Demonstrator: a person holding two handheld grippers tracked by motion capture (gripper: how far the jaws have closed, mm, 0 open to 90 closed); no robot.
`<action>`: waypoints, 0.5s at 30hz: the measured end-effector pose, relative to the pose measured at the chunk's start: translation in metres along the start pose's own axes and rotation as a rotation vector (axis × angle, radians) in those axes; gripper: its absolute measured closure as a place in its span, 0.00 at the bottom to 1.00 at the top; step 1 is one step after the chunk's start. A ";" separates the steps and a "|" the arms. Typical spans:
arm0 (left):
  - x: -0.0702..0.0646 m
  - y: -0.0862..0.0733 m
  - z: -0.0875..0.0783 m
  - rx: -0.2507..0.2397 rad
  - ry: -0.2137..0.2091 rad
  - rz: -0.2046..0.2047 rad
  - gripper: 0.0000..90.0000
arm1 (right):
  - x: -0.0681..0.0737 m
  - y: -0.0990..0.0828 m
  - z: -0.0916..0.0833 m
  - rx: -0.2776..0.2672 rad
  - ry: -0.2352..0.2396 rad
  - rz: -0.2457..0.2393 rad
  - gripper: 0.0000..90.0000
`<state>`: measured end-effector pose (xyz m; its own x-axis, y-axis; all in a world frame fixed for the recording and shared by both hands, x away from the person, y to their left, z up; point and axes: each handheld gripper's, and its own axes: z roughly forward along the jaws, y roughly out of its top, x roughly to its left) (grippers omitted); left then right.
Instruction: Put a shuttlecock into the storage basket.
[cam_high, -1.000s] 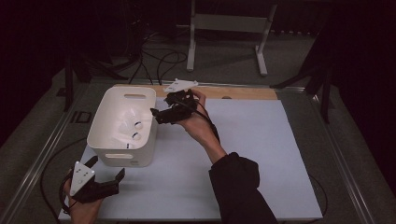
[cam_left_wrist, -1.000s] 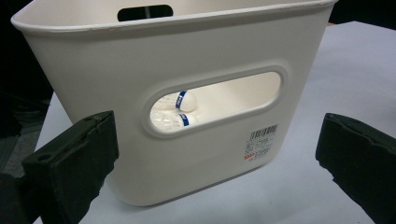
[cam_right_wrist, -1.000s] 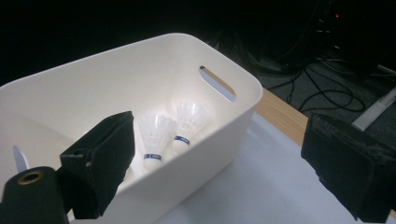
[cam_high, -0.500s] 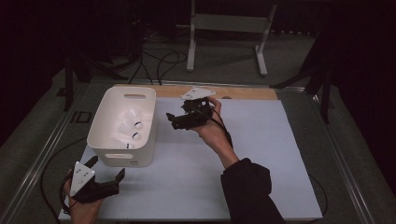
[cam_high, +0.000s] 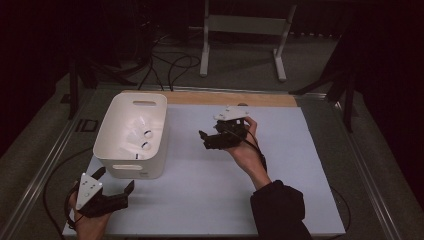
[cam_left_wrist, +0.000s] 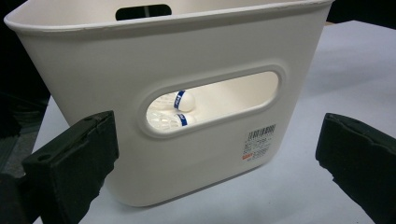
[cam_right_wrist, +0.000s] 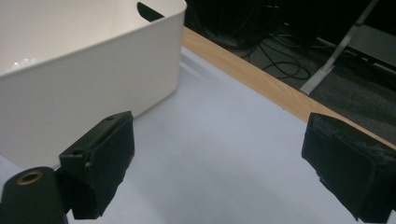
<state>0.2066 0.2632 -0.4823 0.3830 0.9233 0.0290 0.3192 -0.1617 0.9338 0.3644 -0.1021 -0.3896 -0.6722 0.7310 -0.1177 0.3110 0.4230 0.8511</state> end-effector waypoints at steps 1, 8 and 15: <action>0.000 0.000 0.000 0.000 0.000 0.000 0.00 | -0.002 -0.003 -0.003 -0.001 0.003 0.008 0.10; -0.001 0.000 0.001 0.002 0.000 -0.002 0.00 | -0.014 -0.028 -0.020 0.001 -0.049 0.043 0.10; -0.001 0.000 0.001 0.002 0.000 -0.003 0.00 | -0.022 -0.062 -0.039 0.008 -0.113 0.052 0.11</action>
<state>0.2073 0.2620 -0.4826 0.3825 0.9236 0.0261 0.3220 -0.1597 0.9332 0.3332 -0.1652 -0.4198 -0.5752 0.8075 -0.1311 0.3488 0.3870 0.8536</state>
